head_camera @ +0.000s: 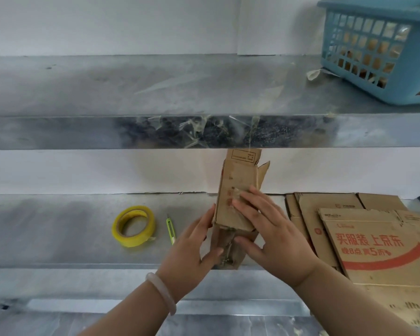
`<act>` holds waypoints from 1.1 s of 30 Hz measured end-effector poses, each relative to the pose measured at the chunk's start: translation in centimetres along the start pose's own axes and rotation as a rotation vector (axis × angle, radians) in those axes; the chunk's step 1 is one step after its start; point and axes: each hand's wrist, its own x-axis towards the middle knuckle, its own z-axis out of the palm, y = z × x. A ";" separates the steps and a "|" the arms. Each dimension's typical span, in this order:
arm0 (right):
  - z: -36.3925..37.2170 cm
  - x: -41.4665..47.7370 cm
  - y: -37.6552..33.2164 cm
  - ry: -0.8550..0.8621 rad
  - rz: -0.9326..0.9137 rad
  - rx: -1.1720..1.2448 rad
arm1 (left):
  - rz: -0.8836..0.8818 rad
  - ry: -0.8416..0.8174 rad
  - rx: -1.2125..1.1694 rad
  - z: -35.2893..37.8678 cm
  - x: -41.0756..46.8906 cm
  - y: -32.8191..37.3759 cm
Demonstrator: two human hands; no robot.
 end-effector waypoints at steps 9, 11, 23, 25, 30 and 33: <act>-0.8 -0.7 -0.6 0.061 -0.047 0.012 | -0.563 0.235 0.086 -0.7 -1.4 -6.1; -0.8 -0.7 -0.3 0.047 -0.064 0.035 | -0.591 0.266 0.070 -1.1 -1.6 -6.9; -0.2 -0.5 1.6 0.098 -0.118 0.045 | -0.492 0.369 0.424 -4.2 -2.0 -10.2; -0.7 -0.5 1.4 0.115 -0.140 -0.009 | -0.516 0.386 0.570 -5.0 -2.4 -10.9; -1.3 -0.4 0.3 0.092 -0.150 -0.048 | -0.667 0.153 0.745 -6.5 -2.9 -12.5; -1.4 -0.4 -0.1 0.065 -0.119 -0.048 | -0.531 0.096 0.865 -7.3 -3.2 -12.6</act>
